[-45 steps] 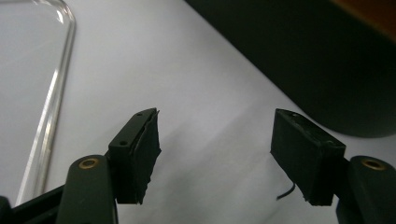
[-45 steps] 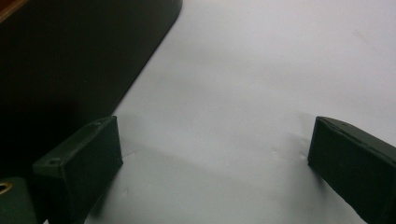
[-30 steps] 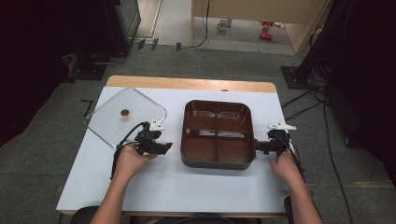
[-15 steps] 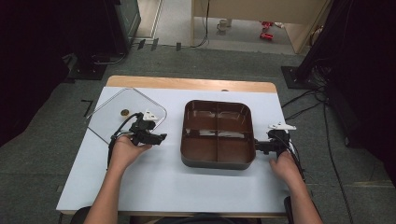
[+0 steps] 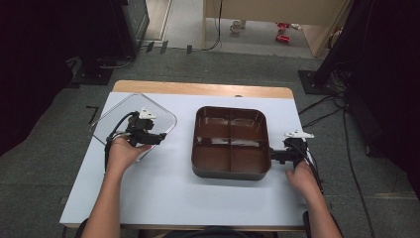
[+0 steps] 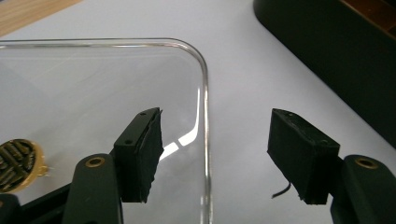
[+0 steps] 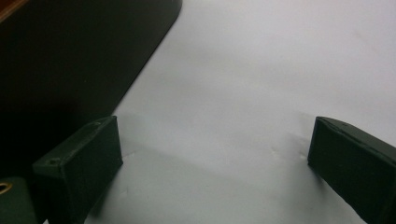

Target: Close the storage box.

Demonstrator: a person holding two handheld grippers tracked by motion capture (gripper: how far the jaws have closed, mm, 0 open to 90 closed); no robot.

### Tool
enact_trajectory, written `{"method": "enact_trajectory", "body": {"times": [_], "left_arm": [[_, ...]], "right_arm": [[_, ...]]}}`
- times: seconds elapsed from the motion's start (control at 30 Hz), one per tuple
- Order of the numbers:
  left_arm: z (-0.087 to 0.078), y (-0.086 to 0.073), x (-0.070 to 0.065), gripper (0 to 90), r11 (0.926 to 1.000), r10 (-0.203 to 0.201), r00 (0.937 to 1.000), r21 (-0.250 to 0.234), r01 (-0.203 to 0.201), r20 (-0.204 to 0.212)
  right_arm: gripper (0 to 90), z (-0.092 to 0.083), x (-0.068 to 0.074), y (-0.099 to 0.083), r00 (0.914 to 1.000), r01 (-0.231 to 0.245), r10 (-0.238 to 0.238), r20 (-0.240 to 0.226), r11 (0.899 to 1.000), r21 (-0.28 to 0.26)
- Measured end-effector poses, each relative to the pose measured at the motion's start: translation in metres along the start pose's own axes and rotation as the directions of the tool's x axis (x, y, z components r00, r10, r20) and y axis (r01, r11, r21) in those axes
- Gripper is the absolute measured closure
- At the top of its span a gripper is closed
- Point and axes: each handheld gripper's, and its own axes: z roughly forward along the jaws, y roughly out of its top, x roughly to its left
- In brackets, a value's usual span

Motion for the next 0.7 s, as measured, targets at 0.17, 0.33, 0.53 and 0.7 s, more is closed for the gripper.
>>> {"method": "enact_trajectory", "body": {"times": [0.17, 0.33, 0.53, 0.7], "left_arm": [[-0.004, -0.001, 0.012, 35.2, 0.9997, -0.022, 0.9996, -0.008, 0.022, -0.018], [-0.007, -0.002, 0.024, 35.2, 0.999, -0.041, 0.9984, -0.016, 0.041, -0.039], [-0.009, -0.005, 0.036, 35.4, 0.9976, -0.066, 0.9962, -0.021, 0.065, -0.057], [-0.012, -0.009, 0.047, 35.4, 0.9951, -0.094, 0.9936, -0.036, 0.092, -0.062]], "right_arm": [[2.1, 0.0, 0.0, 0.0, 1.0, -0.001, 0.001, -0.001, 1.0, 0.001], [2.1, 0.0, 0.0, 0.0, 1.0, 0.0, 0.0, -0.001, 1.0, 0.0], [2.1, 0.0, 0.0, 0.0, 1.0, -0.001, 0.001, -0.001, 1.0, 0.001], [2.1, 0.0, 0.0, 0.0, 1.0, 0.0, 0.0, 0.0, 1.0, 0.0]]}}
